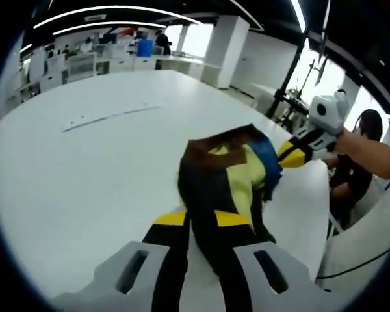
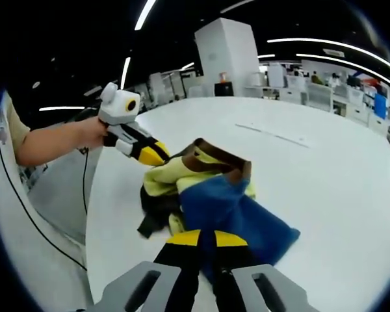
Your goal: Fold the garment on the visible template until the final outline fits inside the template.
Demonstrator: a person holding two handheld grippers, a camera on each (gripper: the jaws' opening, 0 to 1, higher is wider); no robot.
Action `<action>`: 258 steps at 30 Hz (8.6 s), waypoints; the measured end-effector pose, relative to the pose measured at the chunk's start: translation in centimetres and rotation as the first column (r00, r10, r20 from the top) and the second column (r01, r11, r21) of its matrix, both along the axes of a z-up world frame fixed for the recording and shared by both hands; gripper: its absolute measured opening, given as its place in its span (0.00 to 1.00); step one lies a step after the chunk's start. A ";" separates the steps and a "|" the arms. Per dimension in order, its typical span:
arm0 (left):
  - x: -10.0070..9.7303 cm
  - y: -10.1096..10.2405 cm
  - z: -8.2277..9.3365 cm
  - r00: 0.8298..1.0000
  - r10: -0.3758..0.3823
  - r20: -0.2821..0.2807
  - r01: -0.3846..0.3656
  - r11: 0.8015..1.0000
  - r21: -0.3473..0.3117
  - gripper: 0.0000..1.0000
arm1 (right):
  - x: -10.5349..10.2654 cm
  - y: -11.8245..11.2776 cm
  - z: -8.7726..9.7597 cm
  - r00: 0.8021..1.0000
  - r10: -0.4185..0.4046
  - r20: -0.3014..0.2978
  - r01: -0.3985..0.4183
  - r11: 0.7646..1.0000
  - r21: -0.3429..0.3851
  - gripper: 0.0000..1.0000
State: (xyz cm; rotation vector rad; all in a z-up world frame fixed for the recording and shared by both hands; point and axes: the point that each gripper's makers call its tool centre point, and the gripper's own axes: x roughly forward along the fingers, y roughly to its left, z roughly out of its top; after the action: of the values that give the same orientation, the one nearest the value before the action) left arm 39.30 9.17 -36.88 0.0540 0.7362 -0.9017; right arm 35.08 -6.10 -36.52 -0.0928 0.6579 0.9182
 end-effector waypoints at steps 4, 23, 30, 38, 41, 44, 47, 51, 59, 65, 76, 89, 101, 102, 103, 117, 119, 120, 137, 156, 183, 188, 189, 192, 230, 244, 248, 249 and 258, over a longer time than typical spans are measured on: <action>0.0 0.0 0.0 1.000 -0.003 0.001 0.003 1.000 -0.005 0.06 | 0.1 -0.1 0.1 1.000 -0.006 0.004 0.006 1.000 0.004 0.00; 0.0 0.5 -0.3 1.000 0.009 -0.007 -0.009 1.000 0.009 0.00 | -0.1 0.4 -0.3 1.000 0.015 0.002 -0.015 1.000 0.002 0.00; -0.2 0.5 -0.2 1.000 0.003 0.000 -0.003 1.000 0.013 0.00 | -0.2 0.3 -0.3 1.000 0.020 0.006 -0.020 1.000 0.000 0.00; -0.4 0.9 0.0 1.000 0.011 0.009 -0.011 1.000 0.014 0.00 | -0.3 0.2 -0.1 1.000 0.023 0.008 -0.023 1.000 0.002 0.00; -0.4 0.9 0.2 1.000 0.007 0.014 -0.008 1.000 0.012 0.00 | -0.2 0.1 0.1 0.999 0.023 0.024 -0.023 1.000 -0.003 0.00; -0.6 0.8 0.5 1.000 0.002 0.024 -0.002 1.000 0.013 0.00 | -0.1 0.1 0.5 0.999 0.019 0.028 -0.019 1.000 0.007 0.00; -0.6 0.9 0.7 0.999 0.005 0.031 -0.005 1.000 0.009 0.00 | -0.1 -0.1 0.8 0.999 0.014 0.037 -0.014 1.000 0.009 0.00; -0.8 1.0 1.0 0.999 0.005 0.041 -0.005 1.000 0.011 0.00 | 0.0 -0.6 1.2 0.999 -0.001 0.046 0.000 1.000 0.012 0.00; -1.0 1.0 2.2 0.998 0.001 0.068 -0.001 1.000 0.002 0.00 | 0.2 -1.3 1.9 0.998 -0.019 0.057 0.017 1.000 0.021 0.00; -1.1 1.0 3.0 0.996 -0.003 0.090 0.003 1.000 -0.002 0.00 | 0.4 -2.0 2.3 0.998 -0.040 0.057 0.038 0.999 0.028 0.00; -0.7 1.4 4.3 0.992 0.017 0.122 -0.016 1.000 -0.010 0.00 | 0.9 -3.7 3.4 0.994 -0.085 0.069 0.082 0.996 0.042 0.00; 0.2 1.7 6.7 0.984 0.019 0.179 -0.020 1.000 0.007 0.00 | 1.8 -5.3 5.3 0.988 -0.110 0.108 0.107 0.994 0.033 0.00; 1.4 1.9 8.7 0.973 0.012 0.230 -0.018 1.000 0.022 0.00 | 3.3 -6.6 7.3 0.980 -0.131 0.151 0.128 0.991 0.032 0.00; 1.5 2.0 8.8 0.972 0.012 0.234 -0.018 0.999 0.026 0.00 | 3.3 -6.6 7.3 0.979 -0.131 0.153 0.128 0.991 0.032 0.00; 1.8 2.1 9.0 0.971 0.012 0.239 -0.020 0.999 0.030 0.00 | 3.5 -6.6 7.5 0.979 -0.131 0.155 0.128 0.991 0.030 0.00; 4.8 1.8 10.0 0.963 -0.002 0.271 -0.015 0.998 0.062 0.00 | 6.2 -6.9 8.9 0.975 -0.122 0.186 0.123 0.992 0.004 0.00; 5.2 1.8 10.1 0.962 -0.002 0.273 -0.017 0.998 0.065 0.00 | 6.7 -7.1 9.1 0.974 -0.122 0.191 0.124 0.992 0.002 0.00; 5.4 1.8 10.2 0.961 -0.002 0.275 -0.017 0.998 0.066 0.00 | 6.9 -7.1 9.3 0.974 -0.122 0.193 0.125 0.992 0.001 0.00; 9.4 1.5 9.0 0.962 0.005 0.272 -0.032 0.995 0.095 0.00 | 10.5 -7.7 7.5 0.977 -0.136 0.163 0.140 0.990 -0.013 0.00; 13.0 2.3 4.3 0.978 0.043 0.203 -0.069 0.990 0.122 0.00 | 14.5 -7.2 3.7 0.983 -0.154 0.099 0.157 0.987 -0.019 0.00; 15.7 2.3 -1.7 0.991 0.072 0.117 -0.093 0.977 0.190 0.00 | 17.7 -6.9 -1.7 0.983 -0.181 0.033 0.183 0.979 -0.092 0.00; 15.6 2.3 -2.5 0.993 0.070 0.100 -0.090 0.973 0.213 0.00 | 17.7 -7.0 -2.5 0.982 -0.186 0.018 0.187 0.975 -0.117 0.00; 15.6 2.3 -2.6 0.993 0.070 0.098 -0.089 0.972 0.215 0.00 | 17.7 -7.0 -2.7 0.982 -0.188 0.016 0.189 0.975 -0.121 0.00; 15.6 2.5 -3.4 0.994 0.074 0.081 -0.090 0.969 0.228 0.00 | 17.7 -6.8 -3.1 0.983 -0.186 0.007 0.185 0.974 -0.132 0.00; 13.1 2.2 1.1 0.984 0.121 0.131 -0.129 0.990 0.058 0.18 | 16.0 -6.3 1.4 0.974 -0.225 0.022 0.224 0.973 0.061 0.11; 10.6 1.2 1.7 0.987 0.086 0.138 -0.092 0.995 0.043 0.16 | 13.8 -6.8 1.9 0.971 -0.239 0.010 0.237 0.968 0.083 0.06; 9.4 0.3 1.5 0.989 0.061 0.133 -0.066 0.997 0.034 0.16 | 13.1 -6.7 1.6 0.972 -0.235 0.001 0.234 0.969 0.081 0.06; 9.1 0.1 1.5 0.990 0.053 0.134 -0.058 0.998 0.034 0.16 | 12.9 -6.7 1.5 0.972 -0.233 -0.002 0.233 0.969 0.080 0.06; 7.2 -1.8 1.2 0.990 -0.016 0.137 0.012 0.999 0.034 0.16 | 11.8 -6.7 1.1 0.975 -0.223 -0.015 0.223 0.973 0.064 0.06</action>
State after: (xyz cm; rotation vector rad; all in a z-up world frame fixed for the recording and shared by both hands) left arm 46.48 7.37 -35.68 0.1492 0.6236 -0.8901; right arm 46.90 -12.76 -35.41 0.0430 0.6312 0.7224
